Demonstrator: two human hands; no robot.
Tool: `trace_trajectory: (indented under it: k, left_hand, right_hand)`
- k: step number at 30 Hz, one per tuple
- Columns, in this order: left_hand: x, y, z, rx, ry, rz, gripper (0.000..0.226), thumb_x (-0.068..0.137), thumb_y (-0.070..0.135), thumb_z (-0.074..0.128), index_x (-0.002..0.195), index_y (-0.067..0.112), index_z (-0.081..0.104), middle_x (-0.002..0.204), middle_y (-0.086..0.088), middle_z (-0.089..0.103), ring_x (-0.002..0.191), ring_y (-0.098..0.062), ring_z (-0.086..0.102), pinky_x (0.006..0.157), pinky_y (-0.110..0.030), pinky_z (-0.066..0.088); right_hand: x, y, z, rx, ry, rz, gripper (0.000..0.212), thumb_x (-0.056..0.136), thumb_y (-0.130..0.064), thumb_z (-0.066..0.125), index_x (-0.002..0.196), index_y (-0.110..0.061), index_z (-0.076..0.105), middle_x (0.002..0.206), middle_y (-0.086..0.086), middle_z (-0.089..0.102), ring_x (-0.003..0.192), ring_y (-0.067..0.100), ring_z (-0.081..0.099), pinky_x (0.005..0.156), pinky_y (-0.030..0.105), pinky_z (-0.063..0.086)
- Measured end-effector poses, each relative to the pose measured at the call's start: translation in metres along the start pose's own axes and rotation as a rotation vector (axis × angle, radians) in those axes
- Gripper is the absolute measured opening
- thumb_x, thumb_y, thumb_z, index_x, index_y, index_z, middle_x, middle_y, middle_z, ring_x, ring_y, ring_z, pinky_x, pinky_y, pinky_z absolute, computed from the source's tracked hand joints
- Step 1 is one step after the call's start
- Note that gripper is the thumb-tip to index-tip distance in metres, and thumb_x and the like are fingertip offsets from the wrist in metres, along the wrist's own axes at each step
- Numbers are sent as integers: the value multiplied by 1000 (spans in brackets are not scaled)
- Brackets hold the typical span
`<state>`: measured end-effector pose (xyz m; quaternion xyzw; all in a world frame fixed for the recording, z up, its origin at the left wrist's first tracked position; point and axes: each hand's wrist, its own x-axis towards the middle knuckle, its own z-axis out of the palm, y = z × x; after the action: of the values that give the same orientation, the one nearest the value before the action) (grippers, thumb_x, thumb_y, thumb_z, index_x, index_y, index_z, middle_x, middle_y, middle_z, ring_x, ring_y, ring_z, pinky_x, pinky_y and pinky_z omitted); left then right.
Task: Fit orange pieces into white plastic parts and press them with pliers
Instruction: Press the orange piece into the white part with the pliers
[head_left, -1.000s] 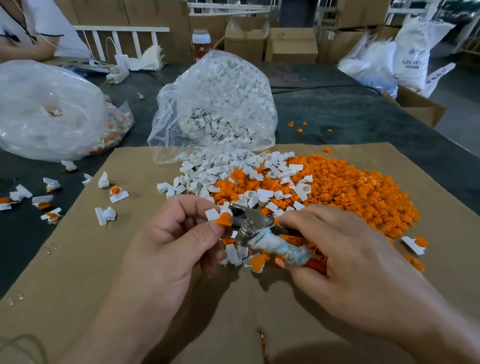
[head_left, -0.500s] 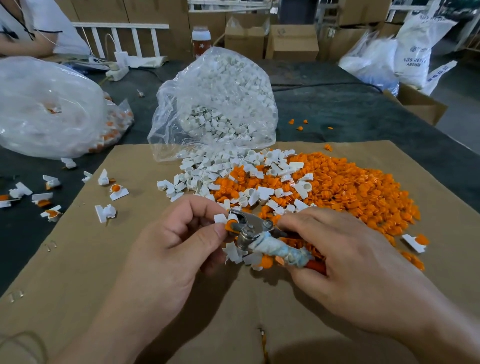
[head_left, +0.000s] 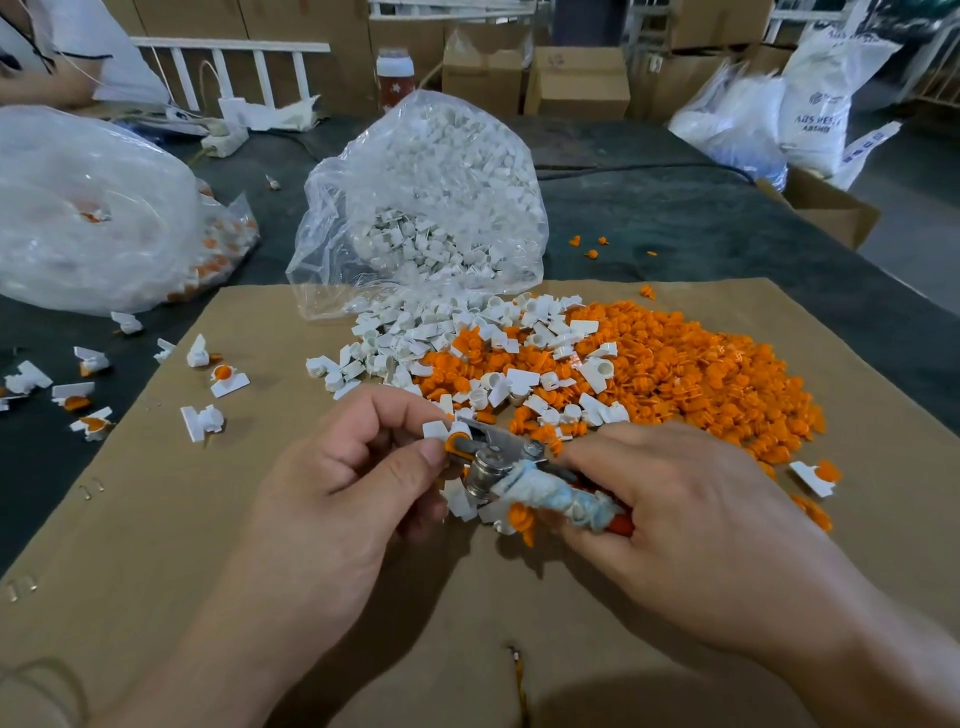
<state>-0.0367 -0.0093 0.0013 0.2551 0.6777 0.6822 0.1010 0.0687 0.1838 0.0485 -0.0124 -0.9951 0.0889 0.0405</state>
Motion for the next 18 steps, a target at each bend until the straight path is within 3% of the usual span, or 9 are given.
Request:
trace_trajectory:
  k: [6, 10, 18]
  left_hand:
    - [-1, 2, 1, -16, -4, -25, 9, 86, 23, 63, 86, 28, 71, 68, -1, 63, 59, -14, 60, 52, -25, 49]
    - [0, 1, 3, -1, 0, -45, 31, 96, 4, 58, 83, 29, 71, 68, 0, 64, 59, -13, 62, 53, -24, 51]
    - [0, 0, 4, 3, 0, -63, 29, 97, 6, 57, 84, 29, 71, 69, -1, 64, 60, -13, 63, 55, -22, 52]
  right_hand:
    - [0, -3, 1, -6, -3, 1, 34, 83, -55, 27, 90, -34, 53, 81, -15, 52, 78, 7, 49, 78, 27, 41]
    - [1, -2, 3, -27, 5, 0, 26, 87, -54, 34, 91, -35, 51, 83, -15, 52, 79, 7, 48, 76, 24, 39]
    - [1, -1, 6, -27, 22, -1, 23, 87, -52, 35, 90, -35, 50, 83, -15, 51, 80, 7, 47, 76, 24, 40]
